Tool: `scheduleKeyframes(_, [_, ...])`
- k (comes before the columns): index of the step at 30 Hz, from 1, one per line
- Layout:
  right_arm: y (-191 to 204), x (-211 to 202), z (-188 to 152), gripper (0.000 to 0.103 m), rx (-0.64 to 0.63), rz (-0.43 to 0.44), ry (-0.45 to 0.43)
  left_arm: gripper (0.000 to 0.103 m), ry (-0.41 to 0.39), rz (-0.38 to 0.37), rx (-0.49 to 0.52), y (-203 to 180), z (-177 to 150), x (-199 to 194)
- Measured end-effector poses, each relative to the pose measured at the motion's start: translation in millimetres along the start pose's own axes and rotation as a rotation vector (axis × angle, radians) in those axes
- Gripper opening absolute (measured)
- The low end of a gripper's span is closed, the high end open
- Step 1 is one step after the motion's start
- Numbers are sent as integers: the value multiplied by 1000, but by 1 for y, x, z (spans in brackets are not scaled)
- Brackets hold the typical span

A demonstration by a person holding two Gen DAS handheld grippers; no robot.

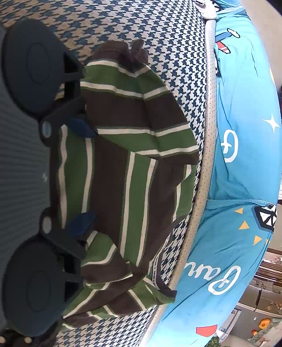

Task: Fold clothes
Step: 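Grasp a striped sleeve with the right gripper and fold it across the shirt body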

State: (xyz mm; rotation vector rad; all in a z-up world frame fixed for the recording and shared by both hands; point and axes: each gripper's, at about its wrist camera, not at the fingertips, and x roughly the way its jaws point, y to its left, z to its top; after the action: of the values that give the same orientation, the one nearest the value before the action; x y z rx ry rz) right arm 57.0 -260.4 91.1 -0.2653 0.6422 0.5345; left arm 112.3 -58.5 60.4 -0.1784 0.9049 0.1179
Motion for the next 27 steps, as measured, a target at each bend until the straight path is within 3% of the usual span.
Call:
scheduleKeyframes(3, [-20, -3, 4, 11, 80, -75, -24, 80, -1, 1, -1, 0, 0, 0])
scheduleKeyframes(8, [-68, -15, 6, 11, 266, -272, -61, 83, -3, 6, 7, -3, -1, 1])
scheduleKeyframes(15, [-152, -51, -22, 11, 633, -663, -19, 85, -6, 12, 22, -6, -3, 3])
scheduleKeyframes(17, [-164, -60, -32, 12, 691, -736, 0, 85, -6, 13, 23, -7, -4, 3])
scheduleKeyframes(21, [-166, -68, -37, 16, 694, -741, 2, 87, -7, 15, 27, -7, -6, 4])
scheduleKeyframes(23, [-162, -65, -34, 30, 683, -722, -3, 87, -6, 15, 31, -8, -7, 4])
scheduleKeyframes(27, [-158, -51, -29, 42, 703, -637, -6, 89, -1, 19, 46, -9, -9, 6])
